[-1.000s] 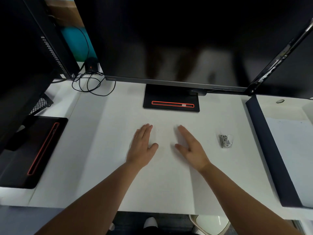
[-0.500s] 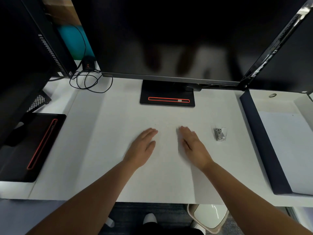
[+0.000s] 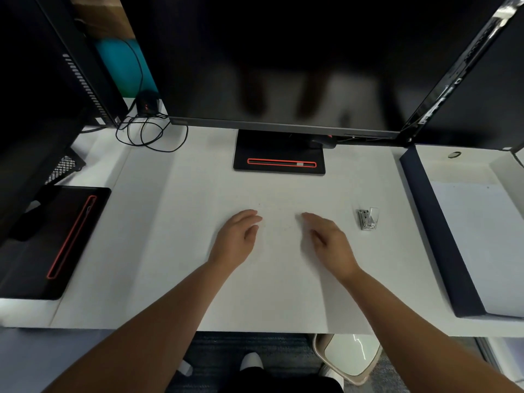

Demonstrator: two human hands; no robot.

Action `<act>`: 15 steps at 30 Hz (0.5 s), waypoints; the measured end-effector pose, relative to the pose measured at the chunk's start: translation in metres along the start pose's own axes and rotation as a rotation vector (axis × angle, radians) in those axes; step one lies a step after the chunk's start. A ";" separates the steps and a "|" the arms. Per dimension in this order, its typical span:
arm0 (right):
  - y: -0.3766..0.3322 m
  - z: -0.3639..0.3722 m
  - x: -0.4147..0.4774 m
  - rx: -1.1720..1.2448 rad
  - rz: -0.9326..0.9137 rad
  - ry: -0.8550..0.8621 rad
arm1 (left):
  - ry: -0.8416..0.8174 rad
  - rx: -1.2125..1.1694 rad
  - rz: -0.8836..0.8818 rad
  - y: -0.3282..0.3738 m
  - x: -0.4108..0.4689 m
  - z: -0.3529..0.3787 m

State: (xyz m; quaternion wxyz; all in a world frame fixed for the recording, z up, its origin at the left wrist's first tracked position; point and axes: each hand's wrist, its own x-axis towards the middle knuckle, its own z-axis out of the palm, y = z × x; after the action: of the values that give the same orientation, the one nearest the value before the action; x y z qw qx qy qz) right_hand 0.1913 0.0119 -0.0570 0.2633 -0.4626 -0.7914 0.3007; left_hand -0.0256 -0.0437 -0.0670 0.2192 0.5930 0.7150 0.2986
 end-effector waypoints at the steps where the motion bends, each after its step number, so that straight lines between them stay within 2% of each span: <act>1: 0.001 -0.003 0.002 -0.033 0.012 0.022 | 0.002 0.003 -0.004 0.001 -0.001 -0.001; 4: 0.006 -0.002 0.004 -0.142 0.049 0.005 | 0.007 0.004 -0.016 0.005 -0.005 0.000; 10: -0.007 0.013 -0.001 -0.095 -0.018 -0.081 | -0.063 -0.106 -0.012 0.018 -0.011 0.001; 12: -0.007 0.012 0.002 -0.101 0.006 -0.058 | -0.053 -0.161 -0.012 0.019 -0.010 0.000; 15: -0.005 0.013 0.004 -0.185 0.026 -0.052 | -0.047 -0.119 -0.002 0.015 -0.008 -0.002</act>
State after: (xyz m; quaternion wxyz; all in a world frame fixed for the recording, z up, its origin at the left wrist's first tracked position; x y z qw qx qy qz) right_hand 0.1779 0.0105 -0.0617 0.1947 -0.4871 -0.8163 0.2417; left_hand -0.0143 -0.0501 -0.0553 0.2713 0.5849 0.6913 0.3263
